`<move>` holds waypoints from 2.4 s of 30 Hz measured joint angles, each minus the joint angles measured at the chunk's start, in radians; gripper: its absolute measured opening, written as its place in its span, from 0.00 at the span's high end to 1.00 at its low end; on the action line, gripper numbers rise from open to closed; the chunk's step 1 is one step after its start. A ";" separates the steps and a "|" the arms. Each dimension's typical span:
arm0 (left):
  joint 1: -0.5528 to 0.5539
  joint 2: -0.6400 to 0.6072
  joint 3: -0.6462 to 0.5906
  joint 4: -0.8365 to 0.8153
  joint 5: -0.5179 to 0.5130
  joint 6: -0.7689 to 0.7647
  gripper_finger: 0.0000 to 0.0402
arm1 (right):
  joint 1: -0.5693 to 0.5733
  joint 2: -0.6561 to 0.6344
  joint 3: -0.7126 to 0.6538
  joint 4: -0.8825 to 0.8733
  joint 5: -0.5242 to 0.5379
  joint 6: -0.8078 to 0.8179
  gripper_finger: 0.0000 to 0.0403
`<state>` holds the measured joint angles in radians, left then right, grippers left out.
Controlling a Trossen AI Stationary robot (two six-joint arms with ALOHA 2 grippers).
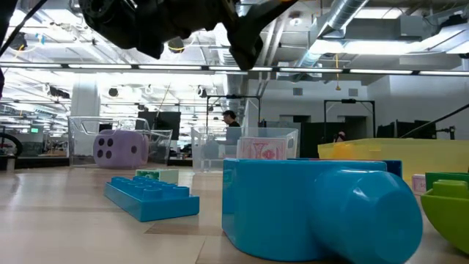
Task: Pick & Place Toys
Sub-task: Put the yellow game piece into the yellow bin
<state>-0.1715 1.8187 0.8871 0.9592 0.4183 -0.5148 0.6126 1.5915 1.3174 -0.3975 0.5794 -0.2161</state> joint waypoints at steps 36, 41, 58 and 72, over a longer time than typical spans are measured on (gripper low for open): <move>0.020 -0.001 0.001 0.006 0.014 0.098 0.21 | 0.017 -0.007 0.001 -0.115 0.047 0.046 0.65; 0.056 -0.072 0.000 -0.175 0.033 0.230 0.18 | 0.052 -0.043 0.000 -0.265 0.131 0.155 0.64; 0.024 -0.402 -0.038 -0.585 -0.469 0.535 0.25 | -0.126 -0.316 -0.239 -0.805 0.310 0.966 0.65; 0.032 -0.401 -0.066 -0.524 -0.560 0.500 0.28 | -0.643 -0.660 -0.614 -0.548 0.124 1.072 0.61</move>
<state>-0.1390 1.4174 0.8211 0.4356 -0.1421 -0.0151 -0.0307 0.9311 0.7035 -0.9455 0.7030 0.8560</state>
